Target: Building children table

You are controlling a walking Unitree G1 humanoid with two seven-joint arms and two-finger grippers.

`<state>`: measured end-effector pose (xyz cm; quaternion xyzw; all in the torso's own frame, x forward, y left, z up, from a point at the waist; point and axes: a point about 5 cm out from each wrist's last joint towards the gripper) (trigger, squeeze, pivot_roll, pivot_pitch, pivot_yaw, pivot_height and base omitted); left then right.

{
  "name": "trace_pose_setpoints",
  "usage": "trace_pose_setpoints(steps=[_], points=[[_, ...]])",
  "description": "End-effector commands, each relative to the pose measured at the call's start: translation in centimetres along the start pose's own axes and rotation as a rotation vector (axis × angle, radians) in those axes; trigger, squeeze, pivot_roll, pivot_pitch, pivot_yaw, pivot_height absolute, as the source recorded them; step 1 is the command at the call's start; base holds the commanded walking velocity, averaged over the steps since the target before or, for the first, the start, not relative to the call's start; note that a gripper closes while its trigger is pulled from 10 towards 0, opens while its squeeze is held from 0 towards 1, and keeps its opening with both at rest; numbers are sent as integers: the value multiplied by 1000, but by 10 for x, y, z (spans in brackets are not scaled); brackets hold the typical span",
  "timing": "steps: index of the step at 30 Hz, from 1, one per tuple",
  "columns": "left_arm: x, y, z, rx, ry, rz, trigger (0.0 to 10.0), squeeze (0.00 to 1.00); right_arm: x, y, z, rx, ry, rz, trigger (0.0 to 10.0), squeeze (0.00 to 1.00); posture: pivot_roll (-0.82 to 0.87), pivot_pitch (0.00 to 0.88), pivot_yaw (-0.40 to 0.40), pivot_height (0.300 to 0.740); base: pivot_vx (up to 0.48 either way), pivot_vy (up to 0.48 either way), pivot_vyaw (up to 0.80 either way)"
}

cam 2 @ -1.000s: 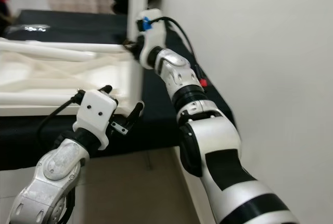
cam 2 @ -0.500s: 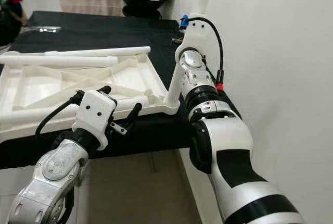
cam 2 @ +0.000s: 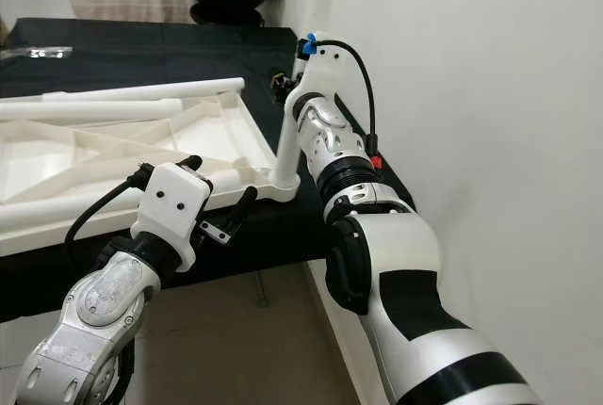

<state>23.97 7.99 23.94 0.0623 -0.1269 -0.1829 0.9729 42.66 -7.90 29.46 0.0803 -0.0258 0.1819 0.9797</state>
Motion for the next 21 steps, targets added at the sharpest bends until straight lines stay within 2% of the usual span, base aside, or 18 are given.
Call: trace_pose_setpoints(steps=[1, 3, 4, 8, 9, 11, 13, 17, 18, 21], points=[[-1, -2, -1, 2, 7, -5, 10000, 0, 3, 27, 9, -7, -30, 233, 10000, 0, 80, 96, -164, 740, 0, 0, 0], [-1, -2, -1, 3, 6, -5, 10000, 0, -3, 41, 13, -60, -62, 524, 10000, 0, 81, 92, -166, 740, 0, 0, 0], [-1, -2, -1, 3, 6, -5, 10000, 0, -3, 41, 13, -60, -62, 524, 10000, 0, 81, 92, -166, 740, 0, 0, 0], [-1, -2, -1, 3, 5, -5, 10000, 0, -15, 46, 18, -90, -130, 826, 10000, 0, 82, 91, -165, 740, 0, 0, 0], [-1, -2, -1, 3, 5, -5, 10000, 0, -15, 46, 18, -90, -130, 826, 10000, 0, 82, 91, -165, 740, 0, 0, 0], [-1, -3, -1, 4, 5, -6, 10000, 0, -22, 45, 20, -88, -178, 943, 10000, 0, 83, 84, -165, 740, 0, 0, 0], [-1, -2, -1, 4, 3, -7, 10000, 0, -26, 43, 18, -70, -181, 1011, 10000, 0, 83, 84, -165, 740, 0, 0, 0], [-1, -3, -1, 4, 2, -9, 10000, 0, -27, 41, 10, -78, -149, 1036, 10000, 0, 85, 80, -166, 740, 0, 0, 0], [-1, -3, -1, 5, 3, -10, 10000, 0, -28, 41, 8, -74, -144, 1054, 0, 0, 86, 80, -168, 740, 0, 0, 0], [-1, -3, -1, 6, 4, -9, 10000, 0, -31, 39, 6, -57, -143, 1098, 0, 0, 87, 81, -168, 740, 0, 0, 0]])
Point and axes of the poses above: a point about 5 cm out from each wrist's last joint towards the gripper, its own x axis pointing out of the wrist towards the gripper, its own z axis along the axis of the wrist's last joint, y = z × x, and after that the axes turned 8 degrees about -x, right-handed
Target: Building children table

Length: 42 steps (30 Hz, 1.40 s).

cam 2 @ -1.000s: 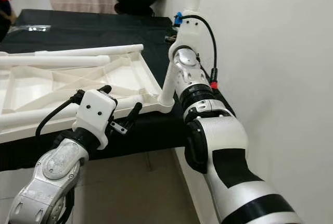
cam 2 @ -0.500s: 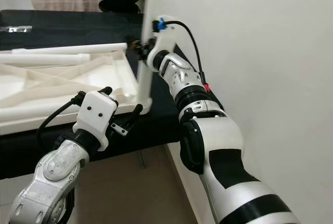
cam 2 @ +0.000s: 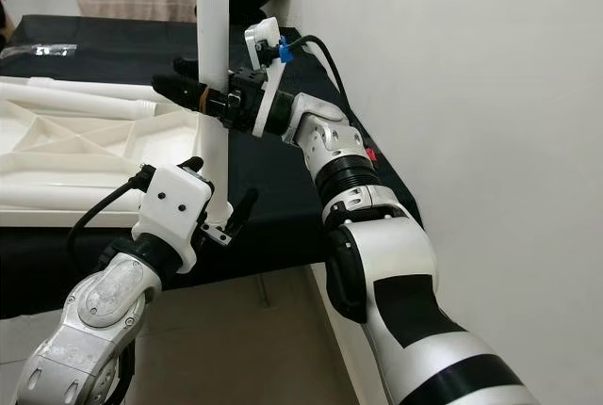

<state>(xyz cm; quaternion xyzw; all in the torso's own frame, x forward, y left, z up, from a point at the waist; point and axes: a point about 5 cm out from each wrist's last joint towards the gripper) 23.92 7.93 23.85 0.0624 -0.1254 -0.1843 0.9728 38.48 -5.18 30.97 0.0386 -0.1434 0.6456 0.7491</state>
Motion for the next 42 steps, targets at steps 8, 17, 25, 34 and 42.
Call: trace_pose_setpoints(steps=[8, 17, 25, 34, 42], points=[[-1, -2, 0, 5, 0, -4, 10000, 0, -5, -3, -9, -1, 49, -52, 0, 0, 85, 84, -169, 740, 0, 0, 0], [0, -2, 0, 4, 0, -3, 10000, 0, -48, -47, -24, -152, 431, -1121, 0, 0, 78, 90, -167, 740, 0, 0, 0], [0, -1, 0, 5, 1, -1, 10000, 0, -66, -52, -24, -80, 390, -1361, 0, 0, 78, 94, -166, 740, 0, 0, 0], [0, -1, -1, 4, 2, 3, 10000, 0, -62, -49, -26, -57, 362, -1562, 0, 0, 77, 100, -166, 740, 0, 0, 0], [0, 0, -1, 4, 5, 6, 10000, 0, -55, -48, -28, -49, 349, -1534, 10000, 0, 76, 101, -169, 740, 0, 0, 0]])
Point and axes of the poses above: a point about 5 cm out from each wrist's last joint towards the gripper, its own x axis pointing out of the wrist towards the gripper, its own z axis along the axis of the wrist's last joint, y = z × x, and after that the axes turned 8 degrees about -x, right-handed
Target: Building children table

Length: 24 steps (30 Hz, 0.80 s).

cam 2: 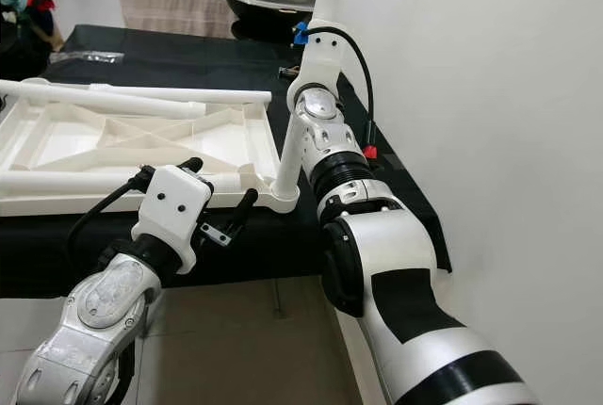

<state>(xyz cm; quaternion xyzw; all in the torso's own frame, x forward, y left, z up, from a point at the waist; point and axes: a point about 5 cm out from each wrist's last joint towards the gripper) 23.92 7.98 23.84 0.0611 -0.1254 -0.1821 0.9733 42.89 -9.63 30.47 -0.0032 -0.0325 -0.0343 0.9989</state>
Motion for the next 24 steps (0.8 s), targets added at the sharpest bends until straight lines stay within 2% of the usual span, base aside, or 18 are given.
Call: trace_pose_setpoints(steps=[1, 2, 8, 11, 12, 16, 18, 20, 24], points=[[0, -1, -1, 7, 5, 1, 10000, 0, -1, -8, -30, 22, 114, -44, 10000, 129, 76, 101, -169, 740, 0, 0, 0], [0, -1, -1, 6, 6, 1, 10000, 0, -1, -6, -29, 34, 99, -28, 10000, 1000, 74, 100, -165, 740, 0, 0, 0], [0, -2, -1, 5, 5, -2, 10000, 0, -2, -6, -30, 62, 90, -35, 10000, 1000, 73, 99, -164, 740, 0, 0, 0], [0, -2, -1, 6, 5, -3, 10000, 0, -1, -7, -27, 91, 42, -4, 10000, 1000, 75, 100, -162, 740, 0, 0, 0], [0, -2, -2, 7, 5, -4, 10000, 0, -1, -7, -26, 94, 33, 2, 10000, 0, 75, 100, -162, 740, 0, 0, 0], [0, -1, -2, 6, 7, -2, 10000, 0, -3, -7, -31, 120, 0, 61, 10000, 0, 72, 100, -161, 740, 0, 0, 0], [0, -1, -2, 7, 7, -1, 10000, 0, -4, -5, -37, 173, -17, 129, 10000, 0, 71, 99, -160, 740, 0, 0, 0], [0, -1, -2, 7, 7, -1, 10000, 0, -5, -5, -39, 185, -18, 141, 10000, 0, 71, 99, -160, 740, 0, 0, 0], [1, -1, -2, 10, 5, -3, 10000, 0, -12, -26, -52, 115, -167, 146, 10000, 0, 67, 97, -157, 740, 0, 0, 0]])
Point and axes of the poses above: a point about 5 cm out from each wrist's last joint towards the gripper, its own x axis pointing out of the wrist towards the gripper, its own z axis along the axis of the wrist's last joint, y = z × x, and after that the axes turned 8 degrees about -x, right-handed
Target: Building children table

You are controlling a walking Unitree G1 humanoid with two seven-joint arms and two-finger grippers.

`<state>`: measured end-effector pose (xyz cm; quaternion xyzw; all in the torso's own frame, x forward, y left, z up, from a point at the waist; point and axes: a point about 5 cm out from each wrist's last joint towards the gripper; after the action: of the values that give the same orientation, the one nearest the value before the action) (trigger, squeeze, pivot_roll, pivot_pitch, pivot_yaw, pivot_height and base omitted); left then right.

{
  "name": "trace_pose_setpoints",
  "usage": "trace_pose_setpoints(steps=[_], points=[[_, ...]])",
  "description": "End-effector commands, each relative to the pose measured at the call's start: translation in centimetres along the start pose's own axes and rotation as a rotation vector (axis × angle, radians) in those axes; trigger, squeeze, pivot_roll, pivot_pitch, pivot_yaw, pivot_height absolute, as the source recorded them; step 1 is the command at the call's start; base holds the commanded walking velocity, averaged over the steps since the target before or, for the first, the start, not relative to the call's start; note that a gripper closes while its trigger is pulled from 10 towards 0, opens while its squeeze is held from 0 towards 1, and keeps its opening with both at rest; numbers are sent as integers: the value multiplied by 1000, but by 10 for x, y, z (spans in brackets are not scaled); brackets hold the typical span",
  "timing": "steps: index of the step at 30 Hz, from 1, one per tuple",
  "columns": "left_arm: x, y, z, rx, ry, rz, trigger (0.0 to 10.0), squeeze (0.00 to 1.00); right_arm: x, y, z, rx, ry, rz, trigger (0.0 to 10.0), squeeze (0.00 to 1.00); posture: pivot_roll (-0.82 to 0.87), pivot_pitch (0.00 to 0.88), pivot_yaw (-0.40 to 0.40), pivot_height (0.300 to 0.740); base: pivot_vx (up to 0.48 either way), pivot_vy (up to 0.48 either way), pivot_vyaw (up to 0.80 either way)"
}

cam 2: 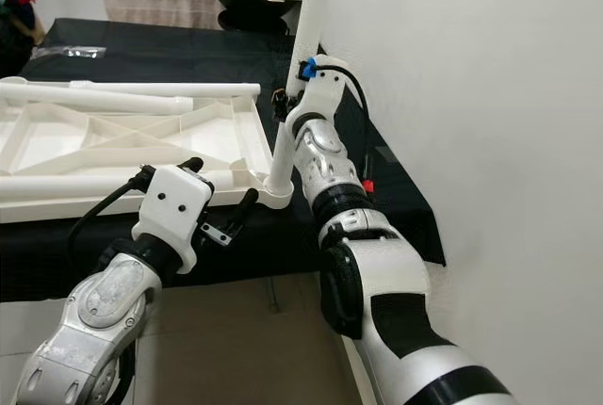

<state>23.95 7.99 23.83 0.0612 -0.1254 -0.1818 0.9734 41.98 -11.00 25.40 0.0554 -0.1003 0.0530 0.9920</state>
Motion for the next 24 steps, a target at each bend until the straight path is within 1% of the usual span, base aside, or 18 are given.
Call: trace_pose_setpoints(steps=[1, 2, 4, 6, 7, 9, 10, 13, 15, 16, 17, 18, 19, 20, 21, 22, 24], points=[[1, -1, -2, 10, 6, -5, 10000, 0, -7, -14, -2, -35, -66, -5, 10000, 0, 65, 96, -155, 740, 0, 0, 0], [1, -1, -2, 10, 6, -5, 10000, 0, -7, -14, -2, -35, -66, -5, 10000, 0, 65, 96, -155, 740, 0, 0, 0], [1, 0, -3, 9, 7, -6, 10000, 0, -13, -21, -4, -47, -91, -21, 10000, 0, 63, 97, -153, 740, 0, 0, 0], [1, 0, -3, 9, 8, -6, 10000, 0, -15, -22, -4, -59, -106, -14, 10000, 0, 60, 96, -151, 740, 0, 0, 0], [1, 0, -3, 9, 8, -7, 10000, 0, -20, -26, -5, -68, -129, -13, 10000, 0, 58, 97, -148, 740, 0, 0, 0], [1, 0, -3, 8, 9, -8, 10000, 0, -26, -29, -4, -66, -146, -24, 10000, 0, 58, 97, -148, 740, 0, 0, 0], [1, 0, -3, 8, 9, -8, 10000, 0, -26, -29, -4, -66, -146, -24, 10000, 0, 58, 97, -148, 740, 0, 0, 0], [1, 0, -4, 10, 11, -8, 10000, 0, -42, -40, -9, -63, -172, 40, 10000, 0, 59, 94, -154, 740, 0, 0, 0], [1, 0, -4, 10, 11, -8, 10000, 0, -42, -40, -9, -63, -172, 40, 10000, 0, 59, 94, -154, 740, 0, 0, 0], [0, 1, -4, 11, 14, -7, 10000, 0, -49, -45, -13, -71, -172, 76, 10000, 0, 62, 91, -155, 740, 0, 0, 0], [-1, 1, -6, 12, 20, -7, 10000, 0, -57, -50, -17, -78, -162, 124, 10000, 0, 58, 91, -153, 740, 0, 0, 0], [-1, 1, -6, 12, 20, -7, 10000, 0, -57, -50, -17, -78, -162, 124, 10000, 0, 58, 91, -153, 740, 0, 0, 0], [-2, 1, -7, 13, 25, -7, 10000, 0, -63, -54, -19, -83, -153, 158, 10000, 0, 58, 91, -153, 740, 0, 0, 0], [-2, 1, -7, 13, 25, -7, 10000, 0, -63, -54, -19, -83, -153, 158, 10000, 0, 58, 91, -153, 740, 0, 0, 0], [-3, 2, -8, 14, 28, -7, 10000, 0, -68, -60, -21, -82, -138, 179, 10000, 0, 52, 90, -148, 740, 0, 0, 0], [-3, 2, -8, 14, 28, -7, 10000, 0, -68, -60, -21, -82, -138, 179, 10000, 0, 52, 90, -148, 740, 0, 0, 0], [-3, 1, -10, 13, 33, -11, 10000, 0, -78, -72, -23, -68, -88, 245, 10000, 0, 47, 86, -139, 740, 0, 0, 0]])
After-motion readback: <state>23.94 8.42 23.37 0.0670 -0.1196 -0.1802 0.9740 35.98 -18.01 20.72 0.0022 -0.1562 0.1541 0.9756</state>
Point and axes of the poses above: a point about 5 cm out from each wrist's last joint towards the gripper, its own x axis pointing out of the wrist towards the gripper, its own z axis along the axis of the wrist's last joint, y = z × x, and after that the axes turned 8 degrees about -x, right-handed
